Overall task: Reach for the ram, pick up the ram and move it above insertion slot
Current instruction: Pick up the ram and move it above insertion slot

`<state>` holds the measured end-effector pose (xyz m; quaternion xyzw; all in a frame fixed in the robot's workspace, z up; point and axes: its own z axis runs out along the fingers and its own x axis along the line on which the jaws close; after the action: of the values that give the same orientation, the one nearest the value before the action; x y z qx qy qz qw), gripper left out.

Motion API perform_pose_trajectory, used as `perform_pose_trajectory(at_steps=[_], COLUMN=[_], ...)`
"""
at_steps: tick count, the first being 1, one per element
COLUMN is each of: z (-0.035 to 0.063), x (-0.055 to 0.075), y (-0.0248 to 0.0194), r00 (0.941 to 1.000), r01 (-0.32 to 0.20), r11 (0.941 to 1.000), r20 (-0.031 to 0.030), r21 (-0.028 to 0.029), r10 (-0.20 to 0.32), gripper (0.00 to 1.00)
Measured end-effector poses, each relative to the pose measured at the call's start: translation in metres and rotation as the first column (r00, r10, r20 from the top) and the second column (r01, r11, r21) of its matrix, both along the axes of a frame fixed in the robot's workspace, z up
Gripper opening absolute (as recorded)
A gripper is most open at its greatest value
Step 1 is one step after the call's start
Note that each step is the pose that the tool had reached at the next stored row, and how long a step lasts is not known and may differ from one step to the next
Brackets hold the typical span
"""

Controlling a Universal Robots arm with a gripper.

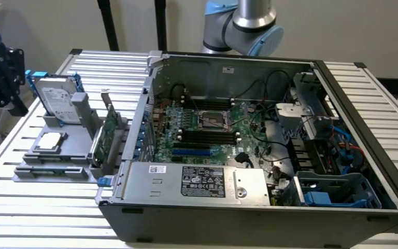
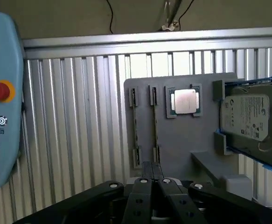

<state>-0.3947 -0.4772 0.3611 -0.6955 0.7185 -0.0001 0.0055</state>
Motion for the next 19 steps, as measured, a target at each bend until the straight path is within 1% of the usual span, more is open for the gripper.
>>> perform_pose_trajectory(at_steps=[2, 4, 7, 10, 13, 14, 16, 17, 18, 19], z=[-0.0015, -0.0037, -0.0068, -0.0092, -0.0094, -0.0095, -0.0095, -0.0095, -0.0099, -0.0108], x=[0.000, -0.001, -0.003, -0.004, -0.004, -0.004, -0.004, -0.004, -0.004, -0.004], y=[0.0000, 0.0001, 0.0000, -0.0001, 0.0000, 0.0000, 0.0000, 0.0000, 0.0000, 0.0000], r00=[0.9996, 0.9990, 0.9981, 0.9979, 0.9979, 0.9979, 0.9979, 0.9979, 0.9979, 0.9978], r01=[-0.026, -0.044, -0.060, -0.064, -0.064, -0.064, -0.064, -0.065, -0.065, -0.065], r11=[0.9997, 0.9990, 0.9982, 0.9980, 0.9980, 0.9980, 0.9980, 0.9979, 0.9979, 0.9979], r20=[0.0062, 0.0097, 0.0101, 0.0101, 0.0083, 0.0074, 0.0072, 0.0071, 0.0071, 0.0072], r21=[-0.0002, -0.0002, -0.0004, -0.0003, -0.0002, -0.0001, 0.0000, -0.0001, -0.0001, 0.0000], r10=[0.026, 0.044, 0.060, 0.064, 0.064, 0.064, 0.064, 0.065, 0.065, 0.065], gripper=[0.11, 0.11, 0.11, 0.11, 0.11, 0.12, 0.24, 0.24, 0.30, 0.30])
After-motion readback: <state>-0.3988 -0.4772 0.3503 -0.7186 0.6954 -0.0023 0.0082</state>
